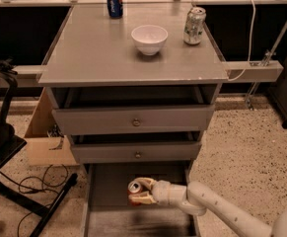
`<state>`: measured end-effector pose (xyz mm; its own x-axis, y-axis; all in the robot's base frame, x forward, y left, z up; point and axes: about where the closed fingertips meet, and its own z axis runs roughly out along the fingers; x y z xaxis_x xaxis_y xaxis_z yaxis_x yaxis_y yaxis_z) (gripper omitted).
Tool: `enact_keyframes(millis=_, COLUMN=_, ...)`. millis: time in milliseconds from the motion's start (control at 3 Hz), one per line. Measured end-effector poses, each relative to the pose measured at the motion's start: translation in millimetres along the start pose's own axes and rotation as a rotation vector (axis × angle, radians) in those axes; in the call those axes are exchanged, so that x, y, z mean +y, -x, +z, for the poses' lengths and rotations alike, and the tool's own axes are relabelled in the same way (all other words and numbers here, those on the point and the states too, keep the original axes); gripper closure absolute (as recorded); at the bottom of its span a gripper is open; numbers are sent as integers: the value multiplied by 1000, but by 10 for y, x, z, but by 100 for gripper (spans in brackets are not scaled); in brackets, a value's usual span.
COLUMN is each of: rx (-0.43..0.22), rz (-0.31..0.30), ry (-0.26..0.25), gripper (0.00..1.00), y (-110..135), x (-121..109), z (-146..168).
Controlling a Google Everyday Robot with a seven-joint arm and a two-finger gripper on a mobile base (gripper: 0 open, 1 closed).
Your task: Place coke can into bottom drawer
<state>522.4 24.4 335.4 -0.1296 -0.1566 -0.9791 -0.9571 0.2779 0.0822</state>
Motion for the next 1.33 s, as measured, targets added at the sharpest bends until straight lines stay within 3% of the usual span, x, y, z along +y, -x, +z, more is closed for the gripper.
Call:
enact_keyframes(millis=333, rx=-6, rz=31, ry=25, gripper=100, y=-377, x=40, z=94)
enact_keyframes(millis=667, rx=14, rz=54, ry=19, gripper=100, y=-662, x=41, z=143)
enact_keyframes(millis=1333, rx=75, rz=61, ry=-31, gripper=100, y=-1066, x=-45, z=224)
